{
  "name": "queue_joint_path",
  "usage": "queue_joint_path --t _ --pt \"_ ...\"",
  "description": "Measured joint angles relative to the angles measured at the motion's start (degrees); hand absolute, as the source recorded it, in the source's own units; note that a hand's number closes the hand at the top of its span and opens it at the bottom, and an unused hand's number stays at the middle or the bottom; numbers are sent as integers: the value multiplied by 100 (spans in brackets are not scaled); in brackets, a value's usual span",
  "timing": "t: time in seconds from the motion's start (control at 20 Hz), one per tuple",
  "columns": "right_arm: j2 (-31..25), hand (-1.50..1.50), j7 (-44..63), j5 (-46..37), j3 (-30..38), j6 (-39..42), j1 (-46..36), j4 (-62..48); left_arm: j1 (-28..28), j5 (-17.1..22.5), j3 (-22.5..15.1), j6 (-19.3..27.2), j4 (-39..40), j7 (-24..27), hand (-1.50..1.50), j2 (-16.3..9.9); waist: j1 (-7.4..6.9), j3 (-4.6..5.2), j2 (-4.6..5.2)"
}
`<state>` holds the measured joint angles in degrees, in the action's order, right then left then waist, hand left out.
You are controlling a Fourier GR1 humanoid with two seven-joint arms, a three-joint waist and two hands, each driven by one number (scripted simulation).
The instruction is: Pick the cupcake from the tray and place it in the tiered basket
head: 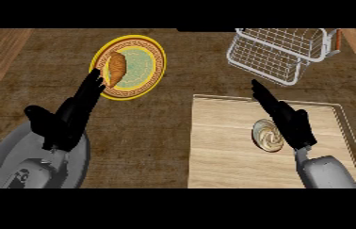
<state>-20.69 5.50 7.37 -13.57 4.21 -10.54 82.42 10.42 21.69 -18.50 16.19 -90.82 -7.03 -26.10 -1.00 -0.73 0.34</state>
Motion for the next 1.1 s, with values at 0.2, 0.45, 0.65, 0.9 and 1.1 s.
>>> queue_joint_path --t 0.2,0.45,0.65,0.9,1.1 --pt "-113 150 -81 -162 629 -749 -2 398 -443 -229 -8 255 203 112 0 28 148 50 -59" --pt "-422 -150 149 -489 2097 -2375 172 428 -954 -349 119 652 564 133 0 35 577 94 -121" --pt "158 -150 132 -409 2944 -3741 514 840 -1200 -429 89 813 650 338 0 193 608 76 -147" --pt "616 -150 531 -731 2790 -4342 1620 2595 -1278 -625 9 902 772 712 0 426 440 66 -128" --pt "311 -150 1626 -1150 2293 -4049 2402 3427 -1235 -721 -39 947 776 776 0 523 343 72 -104"
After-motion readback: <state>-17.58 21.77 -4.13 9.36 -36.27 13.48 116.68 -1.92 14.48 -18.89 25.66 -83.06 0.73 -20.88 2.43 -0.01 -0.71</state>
